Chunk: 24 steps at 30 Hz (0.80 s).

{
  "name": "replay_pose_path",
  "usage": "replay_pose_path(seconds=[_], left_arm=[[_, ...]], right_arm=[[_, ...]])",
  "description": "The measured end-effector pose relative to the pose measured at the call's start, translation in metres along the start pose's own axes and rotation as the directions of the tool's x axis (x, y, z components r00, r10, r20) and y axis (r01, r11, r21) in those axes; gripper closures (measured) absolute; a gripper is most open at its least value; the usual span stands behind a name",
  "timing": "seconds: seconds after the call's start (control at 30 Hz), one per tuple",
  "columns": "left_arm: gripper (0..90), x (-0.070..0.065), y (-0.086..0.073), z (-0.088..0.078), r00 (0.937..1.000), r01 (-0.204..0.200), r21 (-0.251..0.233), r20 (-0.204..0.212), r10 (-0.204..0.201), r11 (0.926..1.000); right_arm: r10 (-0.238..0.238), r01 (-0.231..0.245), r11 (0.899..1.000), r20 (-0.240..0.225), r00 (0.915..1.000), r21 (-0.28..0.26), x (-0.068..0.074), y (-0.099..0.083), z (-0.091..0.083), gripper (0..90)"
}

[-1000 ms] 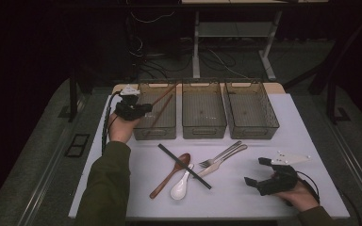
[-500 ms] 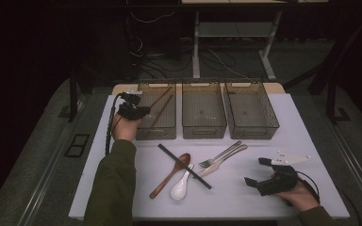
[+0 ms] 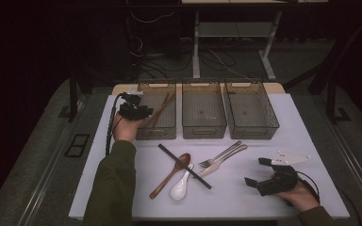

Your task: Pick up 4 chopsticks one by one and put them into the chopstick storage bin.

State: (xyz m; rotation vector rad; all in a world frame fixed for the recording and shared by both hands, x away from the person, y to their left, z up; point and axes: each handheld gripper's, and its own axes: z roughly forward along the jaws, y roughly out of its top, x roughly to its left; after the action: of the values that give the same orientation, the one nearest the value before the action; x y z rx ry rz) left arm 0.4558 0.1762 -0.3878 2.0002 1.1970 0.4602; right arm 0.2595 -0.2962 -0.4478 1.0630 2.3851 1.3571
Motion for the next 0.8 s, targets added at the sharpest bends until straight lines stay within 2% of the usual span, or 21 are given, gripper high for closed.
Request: replay_pose_path(seconds=[0.2, 0.37, 0.5, 0.63, 0.8], left_arm=[[58.8, -0.003, 0.002, -0.005, 0.9996, -0.013, -0.03, 0.026, 0.014, 0.9995], [53.1, -0.009, 0.003, -0.013, 0.996, -0.04, -0.054, 0.077, 0.045, 0.9977], [47.3, -0.019, 0.004, -0.024, 0.9895, -0.069, -0.072, 0.122, 0.078, 0.995], [42.8, -0.032, 0.001, -0.037, 0.9832, -0.095, -0.117, 0.144, 0.112, 0.9886], [39.2, -0.049, -0.004, -0.055, 0.972, -0.132, -0.153, 0.174, 0.158, 0.9795]], right_arm=[[-0.001, 0.001, 1.0, -0.001, 1.0, 0.0, 0.0, 0.0, 0.0, 0.5], [-0.001, 0.001, 1.0, -0.001, 1.0, 0.0, 0.0, 0.0, 0.0, 0.5], [-0.001, 0.001, 1.0, -0.001, 1.0, 0.001, 0.0, 0.0, 0.0, 0.5], [-0.002, 0.002, 1.0, -0.001, 1.0, 0.001, 0.001, 0.0, 0.0, 0.5], [-0.004, 0.004, 1.0, -0.001, 1.0, 0.002, 0.001, 0.0, 0.0, 0.5]])
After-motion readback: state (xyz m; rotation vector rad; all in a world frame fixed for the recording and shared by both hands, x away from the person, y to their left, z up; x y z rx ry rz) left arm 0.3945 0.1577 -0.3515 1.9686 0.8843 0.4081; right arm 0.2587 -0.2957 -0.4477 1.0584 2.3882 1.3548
